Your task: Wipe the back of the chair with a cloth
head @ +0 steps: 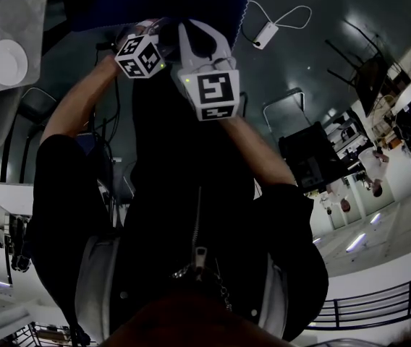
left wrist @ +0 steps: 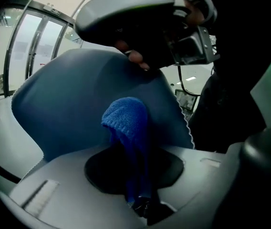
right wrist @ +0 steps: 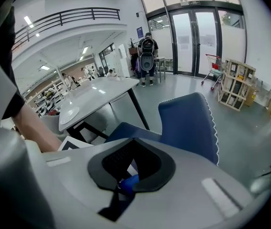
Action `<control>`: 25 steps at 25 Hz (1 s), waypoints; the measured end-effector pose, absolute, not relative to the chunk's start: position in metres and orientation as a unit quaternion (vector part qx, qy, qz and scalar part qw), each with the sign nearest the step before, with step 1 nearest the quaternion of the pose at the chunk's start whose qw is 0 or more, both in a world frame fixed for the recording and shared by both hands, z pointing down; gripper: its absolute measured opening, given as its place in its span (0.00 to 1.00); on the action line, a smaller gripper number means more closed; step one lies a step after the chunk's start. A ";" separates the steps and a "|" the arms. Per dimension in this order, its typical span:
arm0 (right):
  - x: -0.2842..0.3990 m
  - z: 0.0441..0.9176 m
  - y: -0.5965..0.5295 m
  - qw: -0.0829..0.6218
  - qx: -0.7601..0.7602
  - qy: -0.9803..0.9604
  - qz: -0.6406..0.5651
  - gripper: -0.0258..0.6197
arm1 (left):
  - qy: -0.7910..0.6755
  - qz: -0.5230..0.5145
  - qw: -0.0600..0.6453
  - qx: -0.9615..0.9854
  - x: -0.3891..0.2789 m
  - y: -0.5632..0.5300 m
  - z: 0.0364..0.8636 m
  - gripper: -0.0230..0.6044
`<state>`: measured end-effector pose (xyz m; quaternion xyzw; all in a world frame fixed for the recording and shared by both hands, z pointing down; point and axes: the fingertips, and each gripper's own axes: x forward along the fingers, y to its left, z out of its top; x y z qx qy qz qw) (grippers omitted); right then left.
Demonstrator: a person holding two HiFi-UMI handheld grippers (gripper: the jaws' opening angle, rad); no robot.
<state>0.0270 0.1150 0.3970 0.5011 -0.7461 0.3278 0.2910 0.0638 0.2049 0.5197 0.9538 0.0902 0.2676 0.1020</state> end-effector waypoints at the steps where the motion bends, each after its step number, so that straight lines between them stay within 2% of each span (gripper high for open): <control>1: 0.027 0.397 0.115 0.291 0.500 -0.747 0.328 0.04 | 0.104 0.271 0.100 0.952 0.060 0.212 0.520 0.18; 6: 0.025 0.395 0.113 0.290 0.495 -0.750 0.328 0.04 | 0.189 0.300 0.058 0.933 0.036 0.243 0.525 0.18; 9: 0.027 0.394 0.110 0.284 0.498 -0.750 0.328 0.04 | 0.188 0.308 0.050 0.931 0.028 0.230 0.529 0.18; 14: 0.030 0.392 0.106 0.276 0.510 -0.746 0.328 0.04 | 0.082 0.314 0.028 0.946 0.030 0.148 0.541 0.18; 19: 0.029 0.397 0.098 0.293 0.518 -0.740 0.312 0.04 | -0.068 0.281 0.053 0.956 0.034 0.044 0.539 0.18; 25: 0.024 0.409 0.084 0.277 0.523 -0.733 0.335 0.04 | -0.206 0.251 0.082 0.942 0.041 -0.049 0.542 0.18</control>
